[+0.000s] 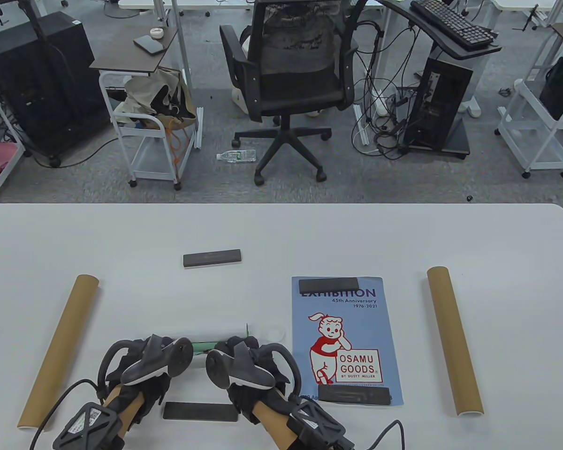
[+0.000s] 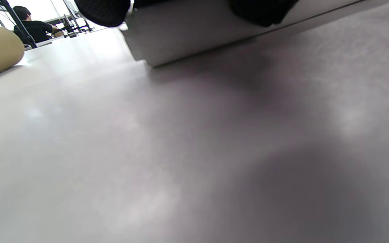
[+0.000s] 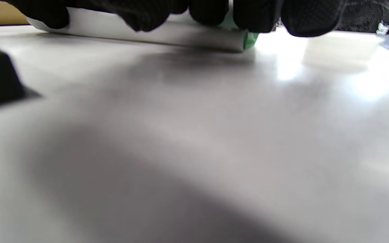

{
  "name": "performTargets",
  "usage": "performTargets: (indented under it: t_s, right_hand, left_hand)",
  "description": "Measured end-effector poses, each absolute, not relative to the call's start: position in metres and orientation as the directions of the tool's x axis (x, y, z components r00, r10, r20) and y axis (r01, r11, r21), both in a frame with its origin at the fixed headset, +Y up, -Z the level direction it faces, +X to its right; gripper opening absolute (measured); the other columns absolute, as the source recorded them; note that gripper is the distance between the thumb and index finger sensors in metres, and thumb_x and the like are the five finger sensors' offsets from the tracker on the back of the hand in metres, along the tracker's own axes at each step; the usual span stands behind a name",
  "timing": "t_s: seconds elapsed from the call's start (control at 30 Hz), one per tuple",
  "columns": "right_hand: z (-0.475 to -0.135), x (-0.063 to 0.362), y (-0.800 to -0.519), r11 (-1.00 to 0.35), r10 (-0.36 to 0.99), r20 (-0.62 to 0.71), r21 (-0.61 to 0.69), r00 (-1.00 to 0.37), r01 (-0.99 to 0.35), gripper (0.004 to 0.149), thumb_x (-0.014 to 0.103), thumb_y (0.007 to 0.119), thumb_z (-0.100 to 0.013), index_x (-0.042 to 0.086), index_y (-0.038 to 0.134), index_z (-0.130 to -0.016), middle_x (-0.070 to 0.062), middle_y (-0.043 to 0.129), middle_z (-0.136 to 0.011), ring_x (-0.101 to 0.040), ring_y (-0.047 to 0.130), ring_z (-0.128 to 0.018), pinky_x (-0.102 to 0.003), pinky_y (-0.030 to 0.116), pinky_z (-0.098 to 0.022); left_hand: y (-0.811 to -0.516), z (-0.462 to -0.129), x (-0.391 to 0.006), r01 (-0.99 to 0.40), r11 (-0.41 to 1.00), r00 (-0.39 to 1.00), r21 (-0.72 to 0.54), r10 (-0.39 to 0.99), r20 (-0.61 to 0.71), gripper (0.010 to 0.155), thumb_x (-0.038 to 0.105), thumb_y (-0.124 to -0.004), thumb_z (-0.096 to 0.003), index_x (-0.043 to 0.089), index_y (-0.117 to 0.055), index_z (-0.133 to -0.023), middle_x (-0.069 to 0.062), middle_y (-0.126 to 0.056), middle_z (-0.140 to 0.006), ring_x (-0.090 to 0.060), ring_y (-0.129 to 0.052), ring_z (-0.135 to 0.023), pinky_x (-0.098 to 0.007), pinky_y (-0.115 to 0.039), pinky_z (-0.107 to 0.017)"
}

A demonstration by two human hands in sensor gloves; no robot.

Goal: Roll up posters and store in mailing tubes

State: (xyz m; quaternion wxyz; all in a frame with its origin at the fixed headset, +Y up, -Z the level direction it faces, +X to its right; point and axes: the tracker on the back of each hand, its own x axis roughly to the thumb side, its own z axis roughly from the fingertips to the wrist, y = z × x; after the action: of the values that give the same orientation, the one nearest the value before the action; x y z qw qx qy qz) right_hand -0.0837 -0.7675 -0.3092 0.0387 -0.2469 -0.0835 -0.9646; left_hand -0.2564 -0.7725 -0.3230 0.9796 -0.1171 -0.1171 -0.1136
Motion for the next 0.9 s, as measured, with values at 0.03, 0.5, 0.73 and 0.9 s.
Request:
performTargets:
  t_s: [0.03, 0.5, 0.73, 0.9]
  right_hand:
    - [-0.3099, -0.0843, -0.7687, -0.976, -0.031, 0.485, 0.173, -0.874, 0.131, 0.053, 0.027, 0.070, -0.050, 0.021, 0.048, -0.098, -0.012, 0.054, -0.100, -0.046, 0.055, -0.092, -0.064, 0.058, -0.062]
    - [-0.3108, -0.0824, -0.7716, -0.976, 0.006, 0.484, 0.192, -0.875, 0.099, 0.056, 0.028, 0.069, -0.050, 0.020, 0.044, -0.099, -0.012, 0.048, -0.101, -0.045, 0.053, -0.093, -0.063, 0.058, -0.062]
    - [-0.3145, -0.0835, -0.7786, -0.959, -0.007, 0.456, 0.248, -0.890, 0.135, 0.060, 0.028, 0.069, -0.050, 0.022, 0.037, -0.101, -0.010, 0.039, -0.105, -0.044, 0.045, -0.096, -0.063, 0.054, -0.064]
    - [-0.3087, -0.0847, -0.7738, -0.982, -0.027, 0.478, 0.153, -0.878, 0.114, 0.061, 0.029, 0.070, -0.050, 0.021, 0.036, -0.100, -0.012, 0.039, -0.103, -0.045, 0.050, -0.094, -0.063, 0.056, -0.063]
  left_hand:
    - [-0.7723, -0.3225, -0.2561, 0.247, 0.946, 0.946, -0.212, -0.188, 0.264, 0.048, 0.035, -0.076, -0.0425, 0.048, -0.066, -0.088, 0.006, -0.082, -0.089, -0.024, -0.089, -0.081, -0.054, -0.070, -0.067]
    - [-0.7752, -0.3236, -0.2559, 0.258, 0.940, 0.949, -0.222, -0.203, 0.241, 0.048, 0.035, -0.073, -0.0431, 0.044, -0.064, -0.090, 0.004, -0.080, -0.089, -0.026, -0.088, -0.082, -0.054, -0.069, -0.068]
    - [-0.7778, -0.3244, -0.2592, 0.254, 0.937, 0.955, -0.239, -0.203, 0.217, 0.059, 0.039, -0.075, -0.0441, 0.043, -0.047, -0.096, 0.001, -0.066, -0.100, -0.027, -0.079, -0.090, -0.055, -0.066, -0.069]
    - [-0.7752, -0.3248, -0.2571, 0.266, 0.941, 0.948, -0.209, -0.217, 0.234, 0.049, 0.034, -0.073, -0.0427, 0.044, -0.063, -0.089, 0.005, -0.080, -0.089, -0.027, -0.089, -0.081, -0.054, -0.071, -0.067]
